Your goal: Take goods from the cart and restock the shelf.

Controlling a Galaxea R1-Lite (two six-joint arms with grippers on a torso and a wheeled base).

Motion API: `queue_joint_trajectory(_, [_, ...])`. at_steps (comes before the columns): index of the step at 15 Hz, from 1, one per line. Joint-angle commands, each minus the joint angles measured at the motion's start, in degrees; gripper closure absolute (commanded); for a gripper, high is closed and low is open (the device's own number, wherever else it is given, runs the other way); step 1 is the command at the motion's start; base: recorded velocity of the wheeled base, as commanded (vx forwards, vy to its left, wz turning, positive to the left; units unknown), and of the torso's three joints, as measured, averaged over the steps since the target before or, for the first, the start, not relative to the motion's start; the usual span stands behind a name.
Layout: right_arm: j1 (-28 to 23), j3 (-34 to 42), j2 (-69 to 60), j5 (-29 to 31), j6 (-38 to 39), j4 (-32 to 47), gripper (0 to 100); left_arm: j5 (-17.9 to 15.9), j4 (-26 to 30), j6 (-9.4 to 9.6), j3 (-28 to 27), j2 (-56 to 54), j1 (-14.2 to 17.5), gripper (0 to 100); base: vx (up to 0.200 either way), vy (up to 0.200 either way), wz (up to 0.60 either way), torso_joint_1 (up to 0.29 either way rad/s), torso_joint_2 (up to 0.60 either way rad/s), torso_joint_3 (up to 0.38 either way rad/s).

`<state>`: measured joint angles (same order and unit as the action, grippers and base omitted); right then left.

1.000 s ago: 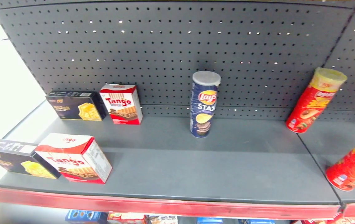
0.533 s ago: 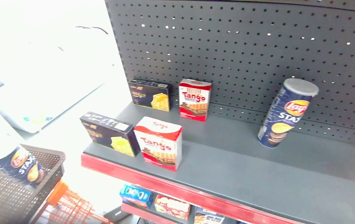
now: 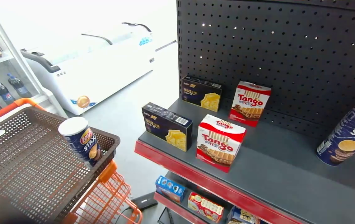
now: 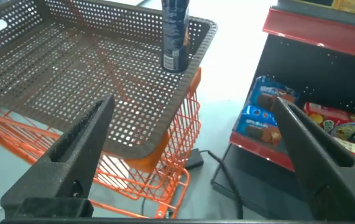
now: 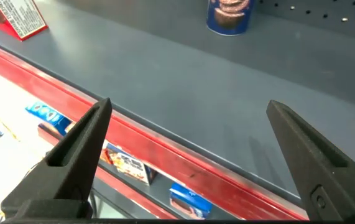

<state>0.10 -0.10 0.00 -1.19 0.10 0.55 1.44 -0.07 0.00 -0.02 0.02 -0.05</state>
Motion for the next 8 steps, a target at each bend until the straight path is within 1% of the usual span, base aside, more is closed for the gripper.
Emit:
queue_joint_trajectory(1, [0.0,0.0,0.0,0.0,0.0,0.0,0,0.1,0.0,0.0,0.0,0.0,0.0,0,0.0,0.0,0.0,0.0,0.0,0.0])
queue_joint_trajectory(4, [0.0,0.0,0.0,0.0,0.0,0.0,0,-0.1,0.1,-0.09,0.0,0.0,-0.1,0,0.0,0.0,0.0,0.0,0.0,0.0])
queue_joint_trajectory(6, [0.0,0.0,0.0,0.0,0.0,0.0,0,-1.1,0.0,-0.09,0.0,0.0,0.0,0,0.0,0.0,0.0,0.0,0.0,0.0])
queue_joint_trajectory(8, [0.0,0.0,0.0,0.0,0.0,0.0,0,-0.6,-0.1,0.09,-0.2,0.0,0.0,0,0.0,0.0,0.0,0.0,0.0,0.0])
